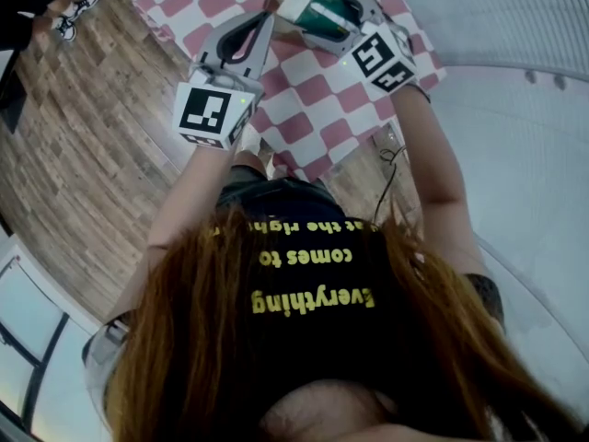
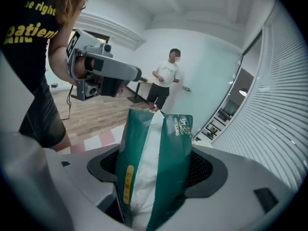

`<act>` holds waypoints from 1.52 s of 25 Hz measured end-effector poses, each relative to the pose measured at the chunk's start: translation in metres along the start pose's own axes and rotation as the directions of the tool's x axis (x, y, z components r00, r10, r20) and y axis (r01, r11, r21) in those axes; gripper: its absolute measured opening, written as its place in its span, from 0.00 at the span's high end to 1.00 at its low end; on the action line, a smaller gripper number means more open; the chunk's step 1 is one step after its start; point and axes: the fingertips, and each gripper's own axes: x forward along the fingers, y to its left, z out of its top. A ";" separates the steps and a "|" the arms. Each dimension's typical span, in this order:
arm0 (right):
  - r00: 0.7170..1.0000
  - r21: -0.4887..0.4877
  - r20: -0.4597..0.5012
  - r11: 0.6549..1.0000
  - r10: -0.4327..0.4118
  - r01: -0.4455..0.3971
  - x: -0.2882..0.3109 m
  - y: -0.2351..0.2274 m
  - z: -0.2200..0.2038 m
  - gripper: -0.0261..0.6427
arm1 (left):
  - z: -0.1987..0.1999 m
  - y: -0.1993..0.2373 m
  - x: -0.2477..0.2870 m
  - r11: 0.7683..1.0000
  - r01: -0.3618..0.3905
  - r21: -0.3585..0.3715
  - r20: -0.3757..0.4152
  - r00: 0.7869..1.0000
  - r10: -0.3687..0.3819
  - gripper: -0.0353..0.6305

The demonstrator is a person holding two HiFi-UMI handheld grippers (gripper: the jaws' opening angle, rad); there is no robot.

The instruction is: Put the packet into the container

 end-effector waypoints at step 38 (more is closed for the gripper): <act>0.845 0.149 -0.374 0.925 0.381 -0.350 0.115 0.029 -0.123 0.34 | -0.016 0.002 -0.014 0.999 -0.012 -0.033 -0.042 0.999 0.010 0.95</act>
